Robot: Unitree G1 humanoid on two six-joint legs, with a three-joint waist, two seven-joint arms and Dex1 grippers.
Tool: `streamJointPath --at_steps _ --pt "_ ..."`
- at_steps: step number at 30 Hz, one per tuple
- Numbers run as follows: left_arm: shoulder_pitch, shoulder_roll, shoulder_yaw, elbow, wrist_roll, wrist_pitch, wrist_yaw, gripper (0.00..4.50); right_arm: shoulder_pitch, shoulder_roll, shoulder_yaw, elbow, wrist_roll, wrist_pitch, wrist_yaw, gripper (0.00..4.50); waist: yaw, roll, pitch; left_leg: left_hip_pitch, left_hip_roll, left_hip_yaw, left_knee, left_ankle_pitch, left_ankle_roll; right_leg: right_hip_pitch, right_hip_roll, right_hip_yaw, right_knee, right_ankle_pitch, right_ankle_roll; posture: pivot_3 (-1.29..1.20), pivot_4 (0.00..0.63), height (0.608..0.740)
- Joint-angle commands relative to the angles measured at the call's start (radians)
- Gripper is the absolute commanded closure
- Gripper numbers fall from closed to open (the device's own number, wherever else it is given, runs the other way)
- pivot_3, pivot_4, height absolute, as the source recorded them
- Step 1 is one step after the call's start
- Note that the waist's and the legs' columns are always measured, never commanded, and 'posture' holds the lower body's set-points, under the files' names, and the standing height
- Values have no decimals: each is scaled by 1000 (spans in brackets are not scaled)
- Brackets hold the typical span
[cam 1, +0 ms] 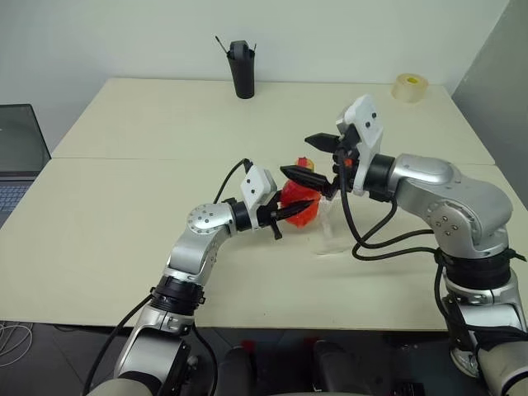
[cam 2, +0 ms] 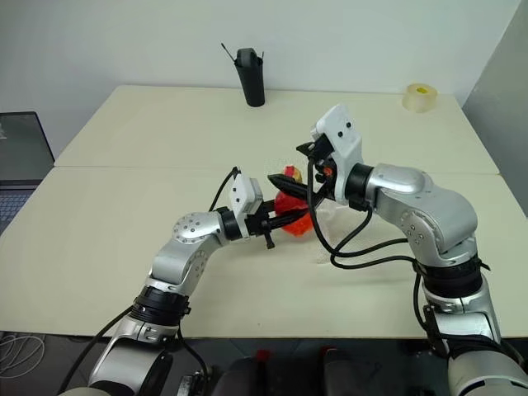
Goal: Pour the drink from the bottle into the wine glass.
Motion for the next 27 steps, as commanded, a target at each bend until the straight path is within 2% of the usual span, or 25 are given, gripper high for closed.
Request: streamJointPath --at_steps 1,10,13,16,19,27 --pt "0 -2 8 -60 -13 -17 2 3709 13 -43 -55 -24 -12 -6 8 0 0 0 0 0 0 0 0 0 0 0 0 0 0 0 0 0 150 740" --pt "-13 1 6 -42 -13 -19 -2 3730 183 -245 -228 -149 113 74 97 0 4 0 0 -1 -1 -1 0 0 0 0 -1 0 -1 0 0 0 150 740" --pt "-20 0 3 -30 -10 -23 -8 3730 225 -285 -244 -195 165 95 138 0 0 0 0 0 0 0 0 0 0 0 0 0 -1 0 0 0 150 740" --pt "-29 -3 4 -20 -7 -26 -14 3730 223 -275 -226 -238 218 114 149 0 -5 0 0 1 0 1 0 0 0 0 3 1 0 0 0 0 150 740" --pt "-36 -4 5 -13 -5 -28 -17 3730 180 -217 -186 -265 250 121 115 0 -5 0 0 1 0 1 0 0 0 0 4 1 1 0 0 0 150 740" --pt "-21 2 6 -27 -2 -31 -11 3730 65 -80 -117 -215 196 119 -22 0 1 0 0 0 0 0 0 0 0 0 1 0 0 0 0 0 150 740"
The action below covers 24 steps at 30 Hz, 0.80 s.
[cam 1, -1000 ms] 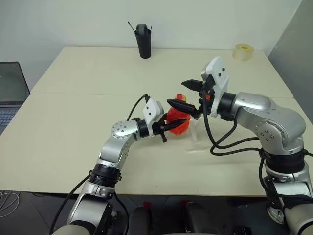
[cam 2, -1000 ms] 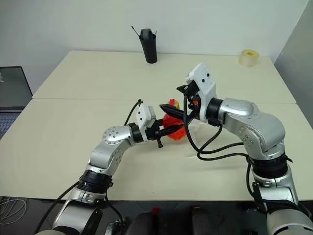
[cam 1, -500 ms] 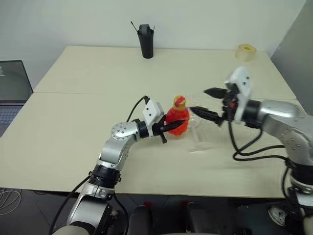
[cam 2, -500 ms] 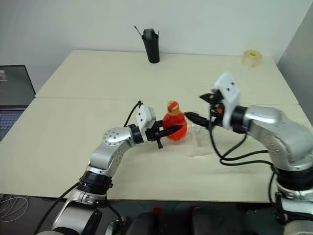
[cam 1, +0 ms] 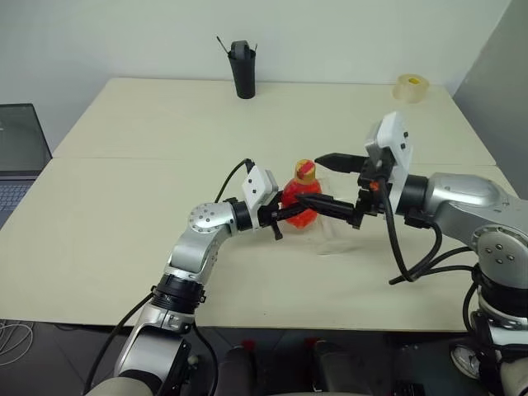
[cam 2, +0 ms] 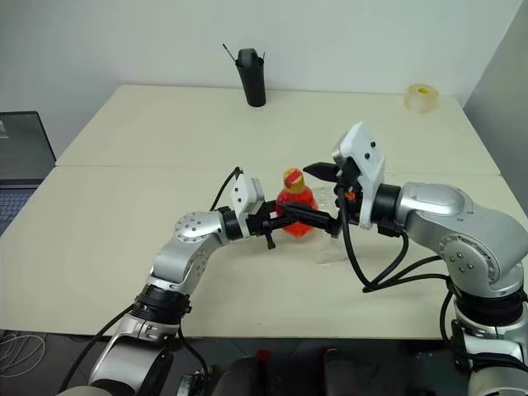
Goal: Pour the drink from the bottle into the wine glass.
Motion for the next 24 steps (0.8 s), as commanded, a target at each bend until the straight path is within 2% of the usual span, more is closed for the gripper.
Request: streamJointPath --at_steps 1,13,24 --pt "-9 -4 10 -47 -7 -27 3 3730 -37 29 14 10 -26 -11 -44 0 1 0 0 0 0 0 0 0 0 0 0 0 0 0 0 0 150 740" --pt "-3 -7 11 -53 -5 -24 16 3730 -98 156 74 173 -154 -87 -105 0 -1 0 0 0 0 0 0 0 0 0 0 0 1 0 0 0 150 740" --pt "0 -5 10 -59 -7 -23 23 3730 -75 133 53 173 -177 -89 -71 0 -1 0 0 0 0 0 0 0 0 0 0 0 1 0 0 0 150 740"
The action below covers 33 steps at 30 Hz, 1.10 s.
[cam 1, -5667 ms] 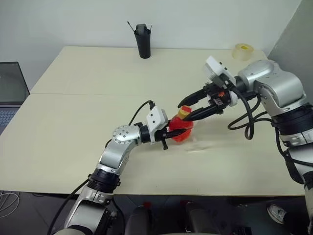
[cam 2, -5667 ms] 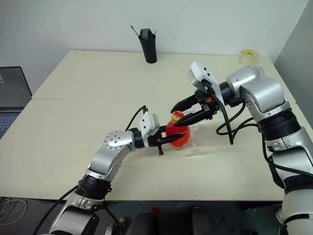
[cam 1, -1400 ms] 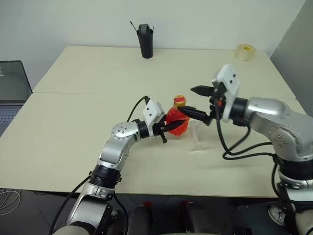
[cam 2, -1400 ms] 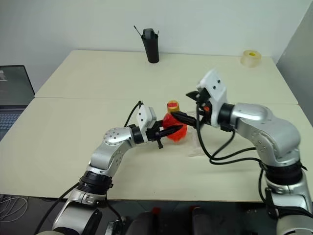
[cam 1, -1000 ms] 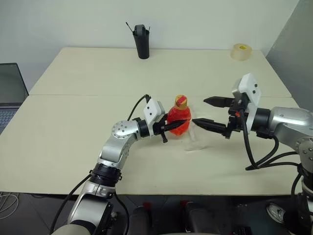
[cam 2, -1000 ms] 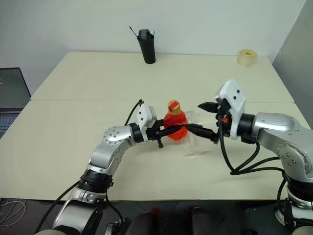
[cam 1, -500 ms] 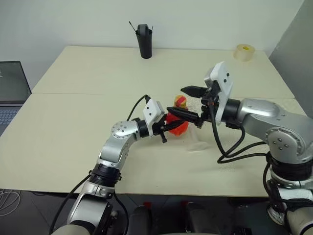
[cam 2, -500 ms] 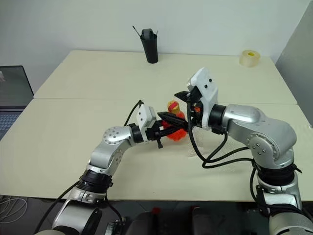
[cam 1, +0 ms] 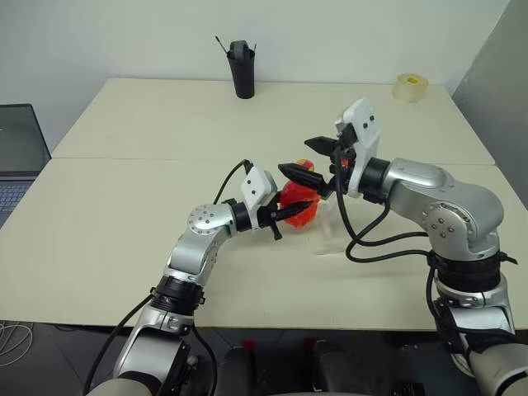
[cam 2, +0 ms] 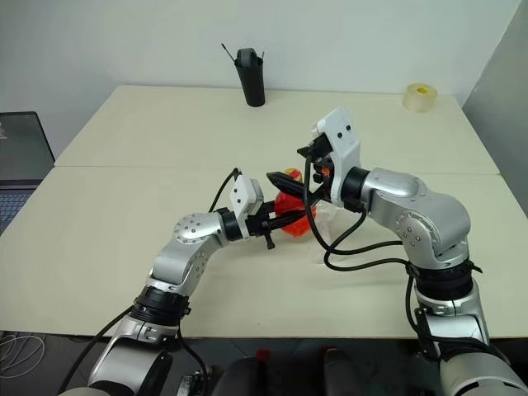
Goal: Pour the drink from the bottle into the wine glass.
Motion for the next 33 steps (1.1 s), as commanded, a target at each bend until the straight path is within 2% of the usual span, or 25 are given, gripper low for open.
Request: streamJointPath --at_steps 1,10,13,20,21,26,33 --pt "-9 -2 10 -55 -10 -23 -1 3730 3 -25 -34 -43 1 -14 16 0 0 0 0 0 0 0 0 0 0 0 0 0 0 0 0 0 150 740" --pt "-14 -1 8 -51 -9 -24 -6 3730 29 -43 -56 -79 40 2 44 0 0 0 0 0 0 0 0 0 0 0 0 0 0 0 0 0 150 740" --pt "-17 -2 7 -49 -8 -24 -6 3730 31 -36 -68 -91 62 7 50 629 0 0 0 0 0 0 0 0 0 0 0 0 0 0 0 0 150 740" --pt "-19 -2 6 -46 -7 -26 -6 3730 32 -33 -67 -101 87 11 48 3070 0 0 0 0 0 0 0 0 0 0 0 0 0 0 0 0 150 740" --pt "-19 -2 7 -45 -7 -27 -7 3730 32 -33 -66 -101 88 10 47 3273 0 0 0 0 0 0 0 0 0 0 0 0 0 0 0 0 150 740" --pt "-18 0 7 -45 -8 -25 -10 3730 23 -70 -60 -102 117 0 126 3271 0 0 0 0 0 0 0 0 0 0 0 0 0 0 0 0 150 740" --pt "-21 2 -3 -45 -8 -22 -27 3734 -33 -205 -30 39 122 -101 461 3271 0 0 0 0 -1 0 0 0 0 0 0 0 -1 0 0 0 150 740"
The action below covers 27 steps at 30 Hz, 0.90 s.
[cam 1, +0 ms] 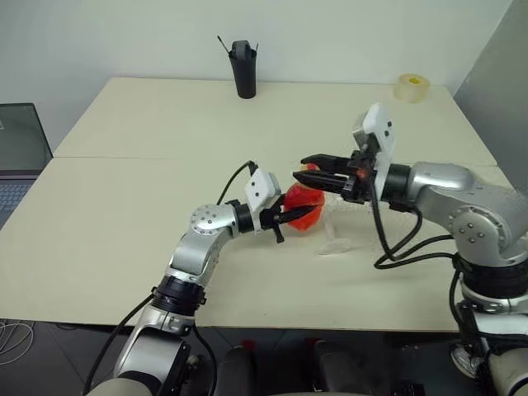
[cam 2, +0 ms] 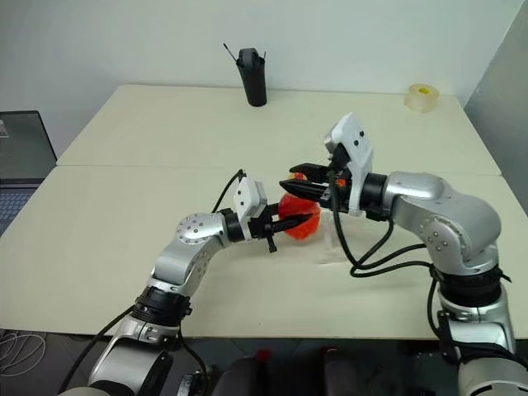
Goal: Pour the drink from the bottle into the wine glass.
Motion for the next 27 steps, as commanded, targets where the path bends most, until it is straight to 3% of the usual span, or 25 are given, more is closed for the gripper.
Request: streamJointPath --at_steps 1,7,13,27 --pt "-20 5 28 -25 -6 -21 12 3735 -54 -39 -1 62 19 -83 185 3271 -2 0 0 0 0 0 0 0 0 0 0 0 0 0 0 0 150 740" --pt "-9 9 24 -40 -8 -16 13 3736 -110 -91 39 174 -10 -178 404 3271 -3 0 0 0 1 1 0 0 0 0 0 1 0 0 0 0 150 740" --pt "-1 16 23 -56 -11 -4 14 3736 -168 -94 36 267 -15 -226 529 3271 -1 0 0 0 1 0 0 0 0 0 0 0 0 0 0 0 150 740" --pt "18 39 4 -93 -38 50 -15 3737 -168 -98 27 278 -19 -226 573 3271 -1 0 0 0 1 0 1 0 0 0 0 0 0 0 0 0 150 740"
